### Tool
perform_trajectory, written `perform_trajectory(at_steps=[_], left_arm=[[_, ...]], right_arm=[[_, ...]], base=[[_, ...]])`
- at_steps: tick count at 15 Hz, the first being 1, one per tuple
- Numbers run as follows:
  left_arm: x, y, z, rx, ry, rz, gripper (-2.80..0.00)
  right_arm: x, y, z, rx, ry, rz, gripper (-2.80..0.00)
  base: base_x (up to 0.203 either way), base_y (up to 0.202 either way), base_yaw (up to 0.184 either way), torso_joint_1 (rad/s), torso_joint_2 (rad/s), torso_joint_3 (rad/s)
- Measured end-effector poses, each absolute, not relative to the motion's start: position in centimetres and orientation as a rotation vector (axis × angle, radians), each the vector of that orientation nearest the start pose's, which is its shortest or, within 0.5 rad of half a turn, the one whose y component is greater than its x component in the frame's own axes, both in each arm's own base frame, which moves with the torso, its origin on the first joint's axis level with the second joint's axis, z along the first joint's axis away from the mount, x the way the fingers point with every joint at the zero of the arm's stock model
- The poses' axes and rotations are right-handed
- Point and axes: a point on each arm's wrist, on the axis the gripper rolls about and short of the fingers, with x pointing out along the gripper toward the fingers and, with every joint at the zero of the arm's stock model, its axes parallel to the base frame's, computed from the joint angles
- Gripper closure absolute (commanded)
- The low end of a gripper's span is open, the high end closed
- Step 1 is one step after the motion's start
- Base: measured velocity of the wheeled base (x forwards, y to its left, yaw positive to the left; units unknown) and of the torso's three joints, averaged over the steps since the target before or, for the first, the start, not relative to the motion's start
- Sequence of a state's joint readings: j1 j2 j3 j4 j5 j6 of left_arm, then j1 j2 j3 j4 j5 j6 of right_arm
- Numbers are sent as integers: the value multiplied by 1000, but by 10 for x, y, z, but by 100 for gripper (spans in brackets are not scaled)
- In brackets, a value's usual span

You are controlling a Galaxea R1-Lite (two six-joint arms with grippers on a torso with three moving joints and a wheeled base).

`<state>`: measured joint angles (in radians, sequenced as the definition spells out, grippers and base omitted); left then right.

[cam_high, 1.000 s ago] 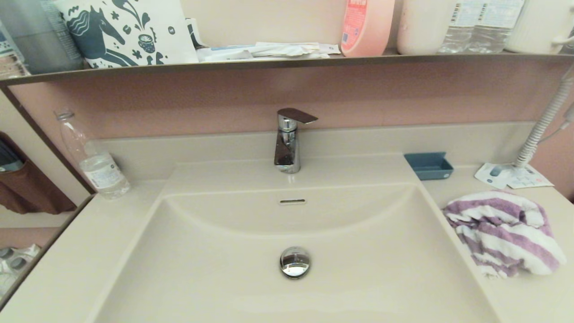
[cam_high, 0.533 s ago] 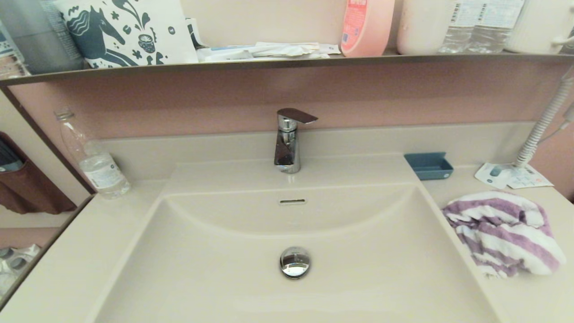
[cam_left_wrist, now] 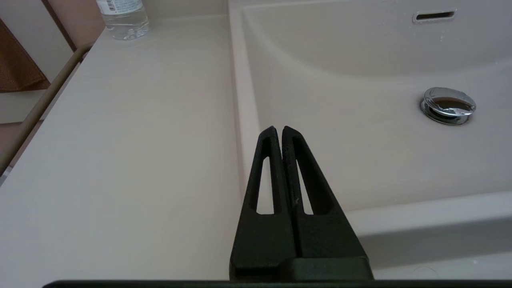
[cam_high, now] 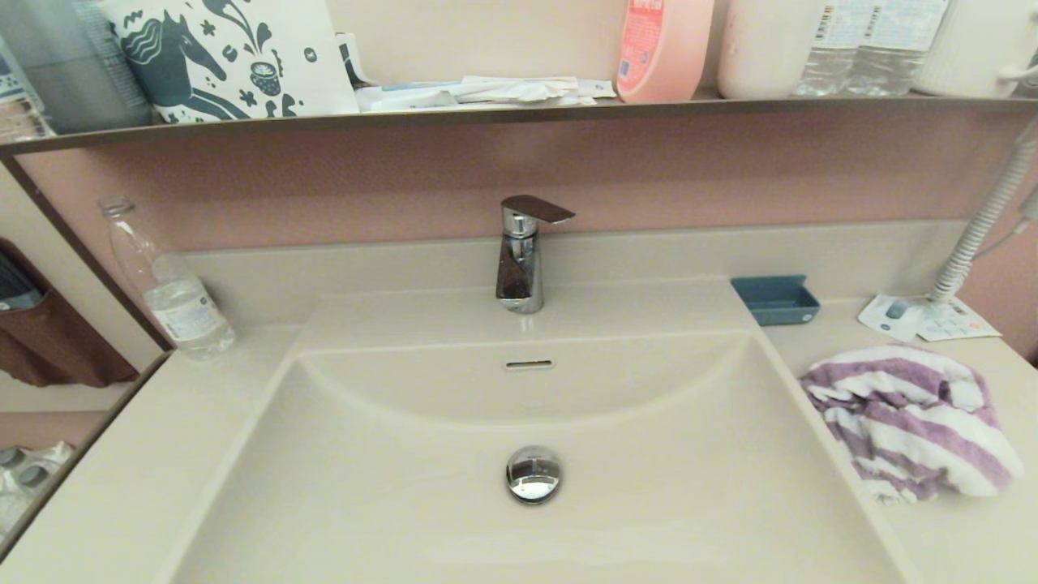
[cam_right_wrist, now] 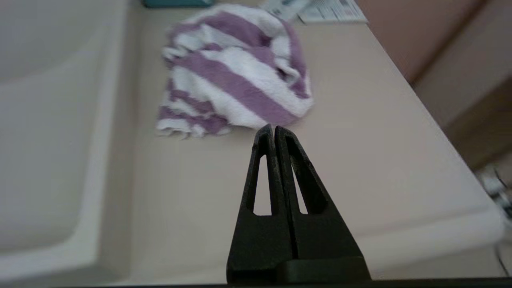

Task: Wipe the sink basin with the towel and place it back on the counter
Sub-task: Pick up the cloth

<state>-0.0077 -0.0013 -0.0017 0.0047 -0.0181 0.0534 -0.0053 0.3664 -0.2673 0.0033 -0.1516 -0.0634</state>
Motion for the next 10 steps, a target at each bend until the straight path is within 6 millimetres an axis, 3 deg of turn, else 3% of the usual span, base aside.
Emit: perform_trajectory(at_steps=[2,6,7,10], left_arm=[[-23,0,75,53,1,-26,0],[-23,0,75,53,1,-26,0],[-23,0,75,53,1,-26,0],[-23,0,75,53,1,-26,0]], right_arm=[[27,-5,174,-74,194,-217,0],[98,-11,203,-152,404,-306,0],[117,-14,210,-196,447,-321,-280],[158,-23,225,-343,568,-283,-280]], base=[[0,0,0,0,0,0],[0,0,0,0,0,0],[0,0,0,0,0,0],[0,0,0,0,0,0]])
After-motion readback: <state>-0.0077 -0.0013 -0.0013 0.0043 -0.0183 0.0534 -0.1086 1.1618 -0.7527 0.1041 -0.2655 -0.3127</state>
